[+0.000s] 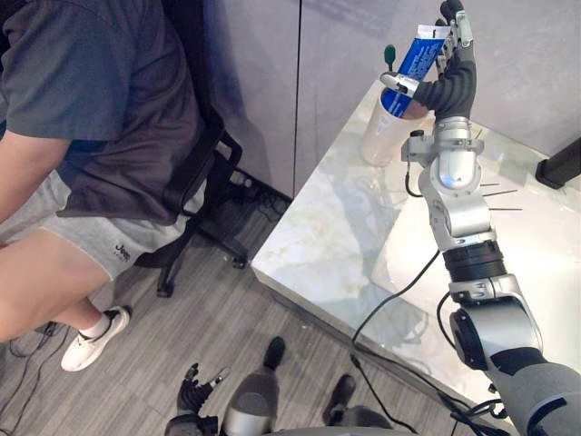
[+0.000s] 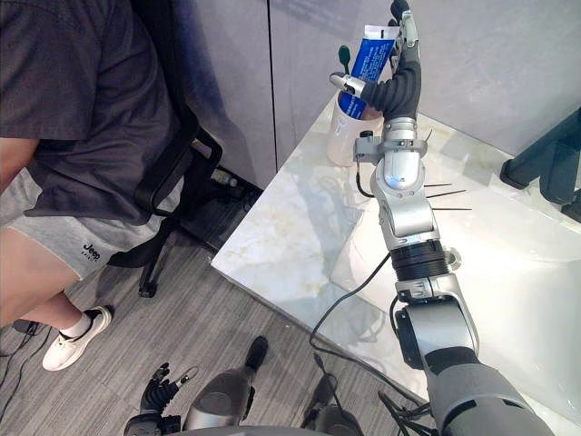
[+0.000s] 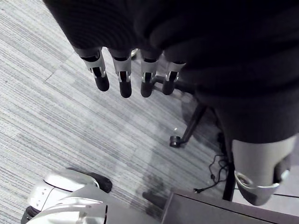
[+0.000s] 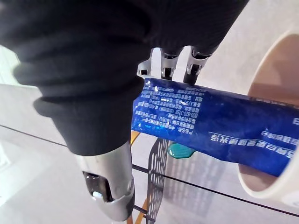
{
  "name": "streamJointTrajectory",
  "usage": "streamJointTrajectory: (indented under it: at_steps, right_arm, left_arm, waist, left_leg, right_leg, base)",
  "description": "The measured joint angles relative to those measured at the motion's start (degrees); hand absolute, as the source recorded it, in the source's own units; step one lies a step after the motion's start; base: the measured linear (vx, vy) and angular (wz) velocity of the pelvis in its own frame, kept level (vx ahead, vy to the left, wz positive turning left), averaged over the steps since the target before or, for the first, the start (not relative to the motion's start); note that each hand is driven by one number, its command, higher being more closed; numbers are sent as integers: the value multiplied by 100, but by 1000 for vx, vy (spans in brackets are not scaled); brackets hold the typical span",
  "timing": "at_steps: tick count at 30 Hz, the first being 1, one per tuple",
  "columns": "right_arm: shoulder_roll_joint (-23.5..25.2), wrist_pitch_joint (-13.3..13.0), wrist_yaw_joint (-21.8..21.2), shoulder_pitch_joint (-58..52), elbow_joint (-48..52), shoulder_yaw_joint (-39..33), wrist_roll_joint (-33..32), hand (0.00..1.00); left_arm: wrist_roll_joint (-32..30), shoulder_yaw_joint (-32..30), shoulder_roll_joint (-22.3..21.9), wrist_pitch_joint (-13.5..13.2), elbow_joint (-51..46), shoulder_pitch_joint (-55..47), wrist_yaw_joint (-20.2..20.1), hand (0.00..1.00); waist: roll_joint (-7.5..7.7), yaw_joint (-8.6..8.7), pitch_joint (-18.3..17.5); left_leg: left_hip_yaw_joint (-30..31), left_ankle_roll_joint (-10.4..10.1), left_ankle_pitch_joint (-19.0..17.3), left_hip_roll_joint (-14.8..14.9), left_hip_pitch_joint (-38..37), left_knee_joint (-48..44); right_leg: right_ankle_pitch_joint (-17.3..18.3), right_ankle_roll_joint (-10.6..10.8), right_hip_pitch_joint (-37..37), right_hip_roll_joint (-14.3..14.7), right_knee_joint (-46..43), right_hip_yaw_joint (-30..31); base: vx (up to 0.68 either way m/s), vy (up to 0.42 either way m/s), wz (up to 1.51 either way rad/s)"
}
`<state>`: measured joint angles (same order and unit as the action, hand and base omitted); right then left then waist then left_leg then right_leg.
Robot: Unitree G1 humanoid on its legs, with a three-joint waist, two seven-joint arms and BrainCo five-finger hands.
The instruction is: Organize washtable
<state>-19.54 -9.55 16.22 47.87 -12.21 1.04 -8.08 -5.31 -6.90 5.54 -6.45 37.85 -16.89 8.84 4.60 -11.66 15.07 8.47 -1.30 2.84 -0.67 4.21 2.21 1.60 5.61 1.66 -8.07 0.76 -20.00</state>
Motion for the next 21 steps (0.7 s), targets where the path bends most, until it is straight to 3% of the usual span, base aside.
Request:
streamJointTrajectory:
  at_steps: [4,12,15,17,21]
  right_arm:
    - [-167,-26,31,-139,717,-335,228,0]
    - [-1288,-444,12,-957,2316,-1480,415,0]
    - [-1564,-739,2,-1347,2820,-2506,414,0]
    - [-1597,-998,138,-1787,3014,-3714,406,0]
    - [-1390,-1169,558,-2764,2862,-5476,341,0]
  left_arm:
    - [-8,-35,45,1,0,0,0,0]
    - [-36,-278,26,42,150,-102,-6,0]
    - [-111,-423,-5,54,339,-124,-13,0]
    - [-213,-557,-74,64,343,-210,-13,0]
    - [-269,-729,-104,91,551,-211,-16,0]
  waist:
    - [125,91,-101]
    - [207,373,-498]
    - [216,516,-686]
    - [241,630,-822]
    - [218,920,-997]
  left_leg:
    - [-11,0,0,-3,-13,2]
    - [-100,9,7,9,-214,166]
    - [-223,15,10,31,-268,238]
    - [-352,15,9,53,-319,308]
    - [-557,21,-9,66,-322,314]
  right_leg:
    - [0,0,15,-3,17,1]
    - [0,2,85,-7,27,109]
    - [0,2,65,2,40,167]
    - [-1,2,5,15,36,307]
    - [-16,10,-109,20,24,538]
  base:
    - [2,1,-1]
    - [-12,4,-7]
    - [1,-1,-16]
    - [8,-1,-31]
    - [3,-1,-28]
